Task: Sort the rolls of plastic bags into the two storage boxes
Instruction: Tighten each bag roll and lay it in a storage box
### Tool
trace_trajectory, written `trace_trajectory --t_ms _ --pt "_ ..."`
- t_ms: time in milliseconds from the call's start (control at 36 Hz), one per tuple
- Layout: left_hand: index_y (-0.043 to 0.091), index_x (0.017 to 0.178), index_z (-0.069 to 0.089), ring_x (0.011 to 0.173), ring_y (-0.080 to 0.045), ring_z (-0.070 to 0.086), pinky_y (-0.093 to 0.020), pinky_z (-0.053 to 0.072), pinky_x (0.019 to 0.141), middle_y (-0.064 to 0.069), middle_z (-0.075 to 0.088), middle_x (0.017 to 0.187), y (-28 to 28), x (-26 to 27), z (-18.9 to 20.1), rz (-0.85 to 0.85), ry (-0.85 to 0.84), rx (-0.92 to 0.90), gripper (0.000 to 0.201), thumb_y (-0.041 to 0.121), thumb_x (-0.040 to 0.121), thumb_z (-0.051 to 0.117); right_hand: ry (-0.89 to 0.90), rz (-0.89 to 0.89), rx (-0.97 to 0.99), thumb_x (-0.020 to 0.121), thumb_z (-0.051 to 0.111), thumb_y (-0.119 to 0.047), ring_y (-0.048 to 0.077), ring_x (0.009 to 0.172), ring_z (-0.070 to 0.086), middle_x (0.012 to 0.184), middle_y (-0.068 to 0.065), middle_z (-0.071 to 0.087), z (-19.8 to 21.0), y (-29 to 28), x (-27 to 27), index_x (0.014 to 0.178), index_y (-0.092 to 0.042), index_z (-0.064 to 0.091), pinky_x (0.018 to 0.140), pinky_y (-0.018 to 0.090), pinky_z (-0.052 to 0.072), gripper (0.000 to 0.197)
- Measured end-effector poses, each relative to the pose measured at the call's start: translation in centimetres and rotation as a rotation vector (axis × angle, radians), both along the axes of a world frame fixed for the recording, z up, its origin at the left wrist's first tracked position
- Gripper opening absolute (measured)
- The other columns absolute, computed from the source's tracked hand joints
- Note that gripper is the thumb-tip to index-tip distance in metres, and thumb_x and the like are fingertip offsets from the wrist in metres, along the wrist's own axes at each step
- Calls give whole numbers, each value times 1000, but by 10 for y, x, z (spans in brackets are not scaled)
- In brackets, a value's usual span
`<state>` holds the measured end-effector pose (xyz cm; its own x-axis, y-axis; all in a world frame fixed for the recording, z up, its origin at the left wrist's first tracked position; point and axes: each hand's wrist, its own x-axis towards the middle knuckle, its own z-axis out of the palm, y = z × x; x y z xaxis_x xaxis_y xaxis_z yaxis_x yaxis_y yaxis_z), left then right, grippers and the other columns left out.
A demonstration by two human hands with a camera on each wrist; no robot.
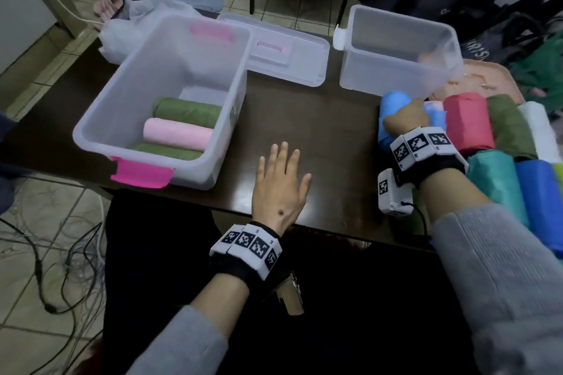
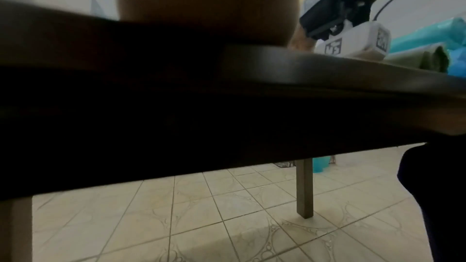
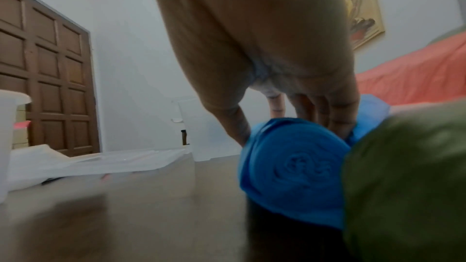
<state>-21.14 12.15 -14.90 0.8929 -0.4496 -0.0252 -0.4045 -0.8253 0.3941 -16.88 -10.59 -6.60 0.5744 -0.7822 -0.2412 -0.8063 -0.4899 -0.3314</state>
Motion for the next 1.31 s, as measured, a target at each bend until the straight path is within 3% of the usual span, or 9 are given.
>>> trace_trajectory --t_ms 194,278,389,500,667,889,1028,1222,1305 --pt "16 147 30 146 -19 10 -33 -1 116 -5 21 157 -1 -2 -5 23 -53 -44 75 51 85 5 -11 341 89 82 67 -12 30 125 46 134 15 50 -2 31 -5 134 -11 40 101 30 32 59" --pt "12 147 29 146 -18 11 -29 -5 114 -4 22 156 0 -3 -6 41 -37 -104 72 49 88 11 51 487 22 78 70 -14 28 132 35 139 9 44 -5 54 -6 138 -17 38 106 40 31 68" --pt "6 147 24 145 -19 17 -27 0 116 -8 24 155 3 -2 2 99 43 -295 57 22 96 43 121 666 -194 81 62 -13 30 127 31 133 11 37 -9 86 -14 136 -19 40 101 42 29 59" --pt "4 144 31 136 -22 34 -19 19 107 -12 37 147 7 10 22 241 197 -502 52 7 93 45 100 785 -284 79 58 -7 29 120 33 127 9 37 -12 102 -31 129 -20 40 96 41 29 55" --pt "8 139 38 126 -27 45 -28 32 101 -13 50 135 7 36 53 339 293 -393 48 19 93 48 233 908 -301 81 57 -19 28 128 28 132 7 41 -4 113 -57 131 -19 39 103 48 23 54" --pt "4 124 50 119 -34 51 -35 40 91 -17 52 132 -26 52 68 252 436 -74 55 48 91 52 246 937 -399 86 50 -9 30 124 30 126 10 37 -3 111 -80 125 -15 45 98 43 28 40" --pt "7 122 53 116 -30 53 -33 43 88 -13 55 128 -40 61 68 212 499 -70 54 44 84 64 241 994 -289 83 52 -11 26 118 38 120 6 46 -6 104 -89 123 -15 41 97 44 30 41" --pt "0 112 60 96 -29 65 -39 55 85 -15 66 109 -40 73 80 264 704 -439 44 7 70 70 245 1064 -212 78 66 -33 23 115 37 117 3 42 -8 97 -101 122 -22 43 92 43 32 51" --pt "4 98 63 79 -19 69 -28 58 66 -8 69 88 -40 75 87 279 758 -692 29 7 71 73 239 1082 -144 76 66 -30 22 114 41 116 1 44 -8 96 -102 121 -22 43 88 41 33 51"
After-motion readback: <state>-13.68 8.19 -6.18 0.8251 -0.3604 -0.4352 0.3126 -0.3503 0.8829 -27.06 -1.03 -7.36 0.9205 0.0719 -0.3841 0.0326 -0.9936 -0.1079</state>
